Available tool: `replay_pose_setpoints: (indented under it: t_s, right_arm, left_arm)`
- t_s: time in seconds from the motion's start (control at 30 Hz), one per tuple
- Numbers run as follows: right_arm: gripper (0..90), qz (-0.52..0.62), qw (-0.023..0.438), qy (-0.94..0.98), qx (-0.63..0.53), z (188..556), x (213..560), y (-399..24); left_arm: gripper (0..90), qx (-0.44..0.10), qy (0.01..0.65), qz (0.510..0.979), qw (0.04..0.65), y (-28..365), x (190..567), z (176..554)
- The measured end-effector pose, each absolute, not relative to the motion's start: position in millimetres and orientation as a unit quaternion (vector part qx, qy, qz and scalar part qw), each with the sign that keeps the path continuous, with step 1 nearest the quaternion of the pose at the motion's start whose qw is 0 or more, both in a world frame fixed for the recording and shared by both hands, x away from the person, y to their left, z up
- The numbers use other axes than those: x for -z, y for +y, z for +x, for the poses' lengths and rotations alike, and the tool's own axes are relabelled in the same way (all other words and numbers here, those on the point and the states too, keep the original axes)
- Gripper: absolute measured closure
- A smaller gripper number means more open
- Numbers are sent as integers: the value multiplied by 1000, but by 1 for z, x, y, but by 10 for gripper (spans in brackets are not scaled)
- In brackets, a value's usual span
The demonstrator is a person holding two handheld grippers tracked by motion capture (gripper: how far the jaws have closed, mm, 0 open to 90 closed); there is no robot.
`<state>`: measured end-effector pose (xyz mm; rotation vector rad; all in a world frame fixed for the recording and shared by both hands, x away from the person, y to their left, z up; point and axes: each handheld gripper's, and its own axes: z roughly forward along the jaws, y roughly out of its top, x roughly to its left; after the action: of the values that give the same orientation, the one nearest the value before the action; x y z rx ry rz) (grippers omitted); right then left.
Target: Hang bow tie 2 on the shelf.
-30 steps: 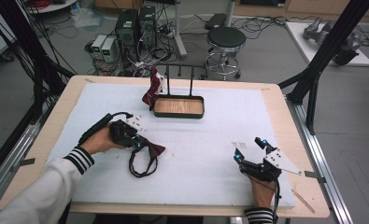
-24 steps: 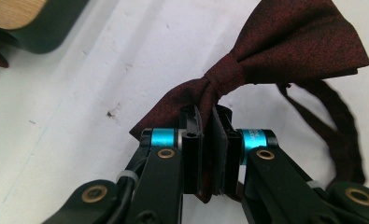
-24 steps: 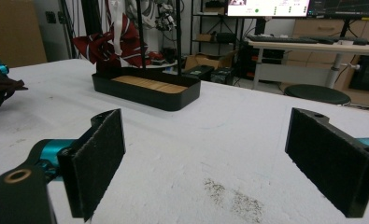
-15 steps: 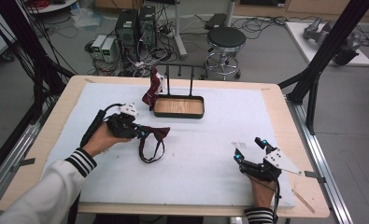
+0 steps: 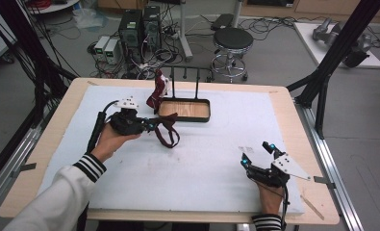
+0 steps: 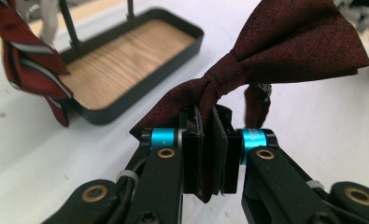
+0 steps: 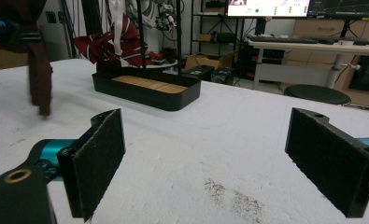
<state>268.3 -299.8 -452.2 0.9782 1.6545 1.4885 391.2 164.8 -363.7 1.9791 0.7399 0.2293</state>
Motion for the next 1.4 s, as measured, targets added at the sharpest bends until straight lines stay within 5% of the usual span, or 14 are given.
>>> replay_pose_setpoints:
  t_s: [0.63, 1.4]
  right_arm:
    - [113, 376, 348, 639, -574, 268, 452, -300]
    - [113, 375, 348, 639, -574, 269, 452, -300]
  left_arm:
    - [832, -186, 353, 712, 578, 146, 346, 398]
    - [832, -260, 409, 646, 589, 122, 338, 421]
